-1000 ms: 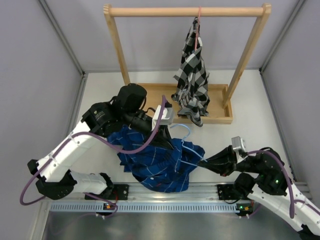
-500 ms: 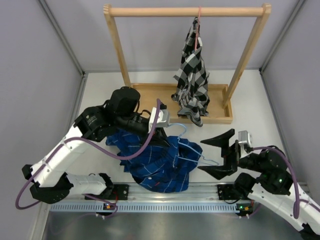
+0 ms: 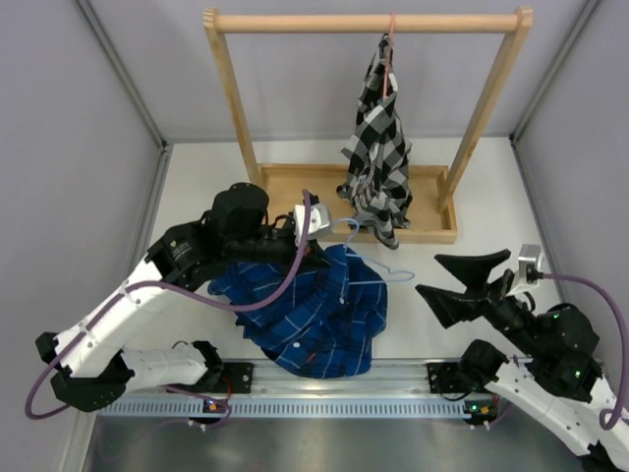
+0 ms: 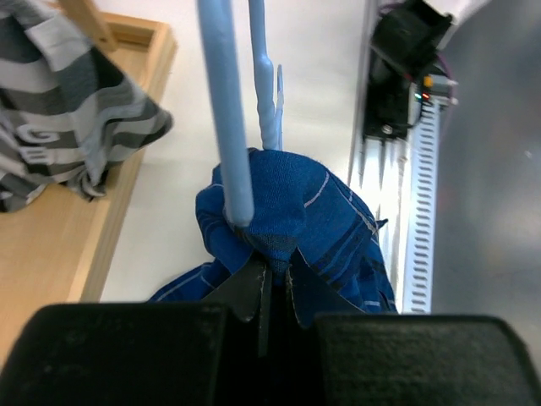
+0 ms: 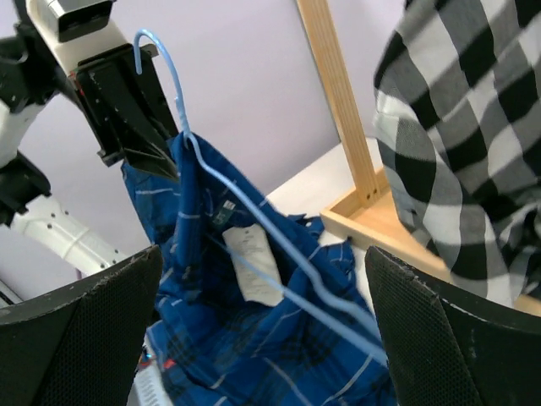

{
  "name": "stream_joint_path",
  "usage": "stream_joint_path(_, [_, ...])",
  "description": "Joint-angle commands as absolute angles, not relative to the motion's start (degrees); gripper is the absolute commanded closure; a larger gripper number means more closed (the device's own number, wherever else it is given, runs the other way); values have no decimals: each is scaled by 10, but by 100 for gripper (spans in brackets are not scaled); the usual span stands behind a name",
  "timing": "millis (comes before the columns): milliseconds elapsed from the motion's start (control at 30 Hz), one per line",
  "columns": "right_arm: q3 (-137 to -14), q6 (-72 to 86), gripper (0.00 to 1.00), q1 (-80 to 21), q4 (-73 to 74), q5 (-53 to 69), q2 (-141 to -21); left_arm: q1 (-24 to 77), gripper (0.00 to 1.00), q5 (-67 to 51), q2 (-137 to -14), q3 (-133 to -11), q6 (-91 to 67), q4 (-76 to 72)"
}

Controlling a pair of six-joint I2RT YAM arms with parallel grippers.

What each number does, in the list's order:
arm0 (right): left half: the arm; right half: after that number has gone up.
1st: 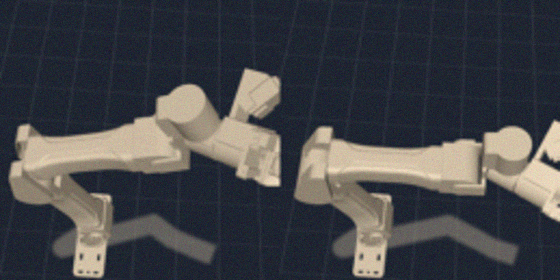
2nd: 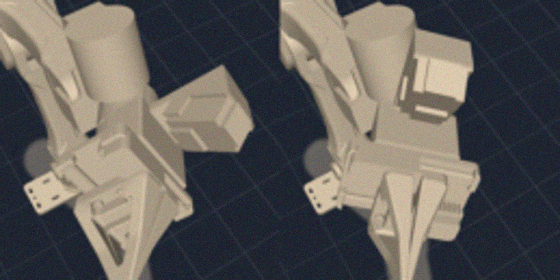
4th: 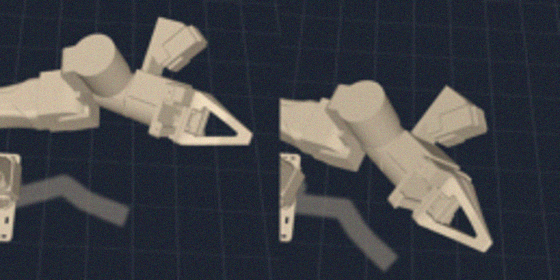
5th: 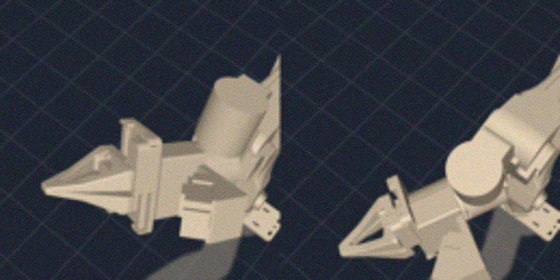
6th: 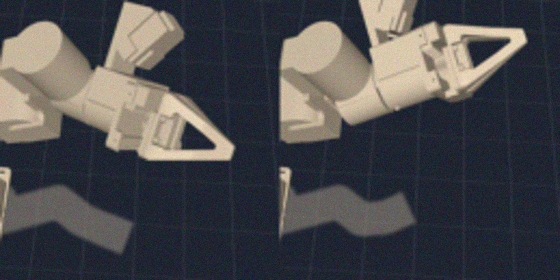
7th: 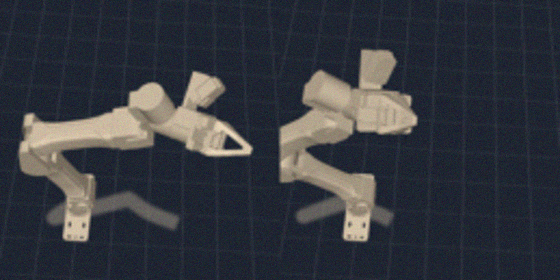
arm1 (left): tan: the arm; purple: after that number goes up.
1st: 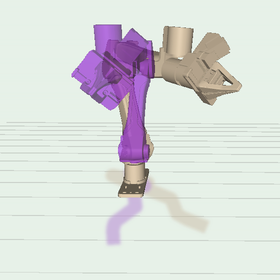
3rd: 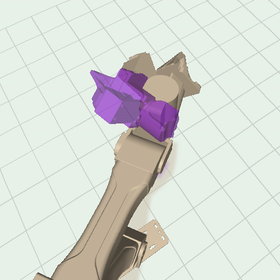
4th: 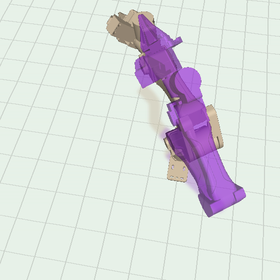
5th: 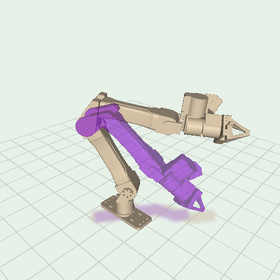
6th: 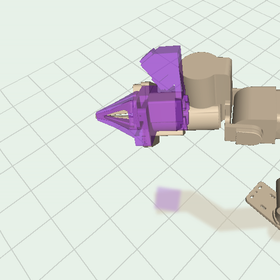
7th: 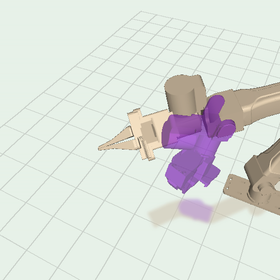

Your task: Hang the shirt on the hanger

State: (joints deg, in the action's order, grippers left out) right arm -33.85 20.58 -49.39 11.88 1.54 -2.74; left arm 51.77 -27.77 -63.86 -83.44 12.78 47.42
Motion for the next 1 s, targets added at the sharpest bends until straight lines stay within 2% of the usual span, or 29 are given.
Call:
stream_joint_path(0, [-332, 301, 1, -497, 144, -45, -43, 517, 100, -184, -619, -820, 81, 364])
stream_joint_path(133, [-281, 346, 1, -497, 70, 9, -86, 517, 100, -133, -591, -760, 19, 264])
stream_joint_path(233, [-255, 379, 6, -497, 2, 53, -104, 517, 100, -96, -585, -737, -25, 238])
stream_joint_path(333, [-215, 424, 13, -497, -71, 64, -123, 516, 100, -112, -584, -732, -42, 238])
stream_joint_path(367, [-197, 448, 18, -497, -83, 63, -130, 517, 100, -117, -582, -734, -51, 238])
stream_joint_path(467, [-176, 484, 25, -497, -93, 50, -165, 516, 100, -134, -569, -737, -68, 231])
stream_joint_path(600, [-156, 532, 29, -501, -140, 70, -214, 517, 100, -181, -555, -738, -93, 211])
stream_joint_path(733, [-167, 504, 35, -517, -153, 114, -250, 517, 100, -204, -550, -730, -108, 207])
stream_joint_path(867, [-136, 520, 54, -526, -194, 92, -255, 516, 100, -165, -542, -719, -101, 192])
stream_joint_path(933, [-136, 514, 59, -528, -202, 100, -268, 516, 100, -152, -541, -726, -99, 192])
stream_joint_path(967, [-136, 505, 71, -530, -206, 98, -272, 517, 100, -152, -541, -734, -96, 192])
